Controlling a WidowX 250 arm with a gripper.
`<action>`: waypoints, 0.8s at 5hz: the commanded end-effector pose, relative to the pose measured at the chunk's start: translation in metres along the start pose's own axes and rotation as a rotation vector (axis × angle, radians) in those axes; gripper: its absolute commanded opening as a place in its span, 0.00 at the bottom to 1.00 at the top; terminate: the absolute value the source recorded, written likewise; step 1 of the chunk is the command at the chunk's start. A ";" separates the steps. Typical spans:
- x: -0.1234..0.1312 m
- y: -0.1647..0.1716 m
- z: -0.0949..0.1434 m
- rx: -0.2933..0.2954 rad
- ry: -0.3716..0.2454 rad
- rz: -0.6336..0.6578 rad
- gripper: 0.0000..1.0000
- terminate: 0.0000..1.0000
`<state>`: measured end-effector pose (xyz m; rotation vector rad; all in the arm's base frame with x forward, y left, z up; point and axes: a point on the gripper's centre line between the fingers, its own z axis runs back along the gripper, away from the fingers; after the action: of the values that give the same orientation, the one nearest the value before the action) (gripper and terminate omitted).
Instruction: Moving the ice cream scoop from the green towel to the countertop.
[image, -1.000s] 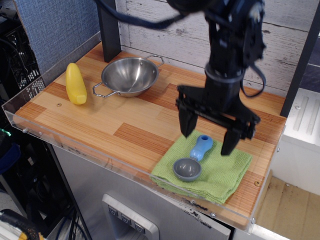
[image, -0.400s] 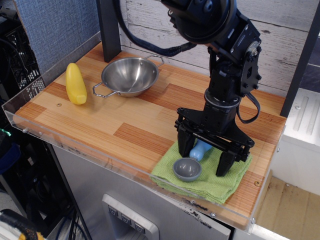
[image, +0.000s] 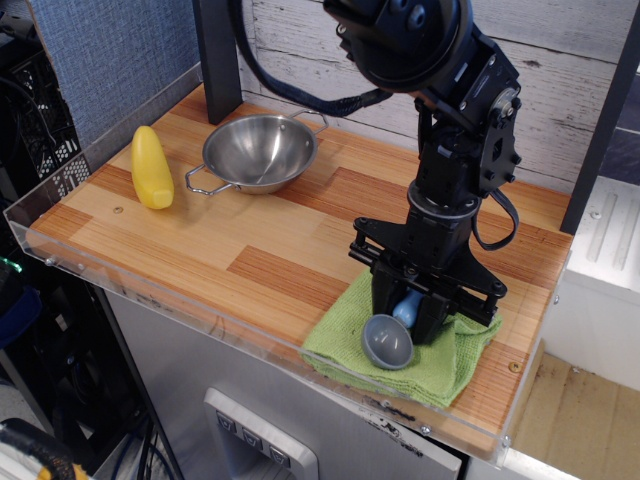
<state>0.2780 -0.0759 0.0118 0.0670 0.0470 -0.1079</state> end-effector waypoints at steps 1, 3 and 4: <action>0.000 0.003 0.031 -0.037 -0.075 0.019 0.00 0.00; -0.008 0.016 0.101 -0.112 -0.160 0.022 0.00 0.00; -0.011 0.031 0.110 -0.135 -0.149 0.053 0.00 0.00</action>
<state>0.2725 -0.0500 0.1068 -0.0618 -0.0363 -0.0494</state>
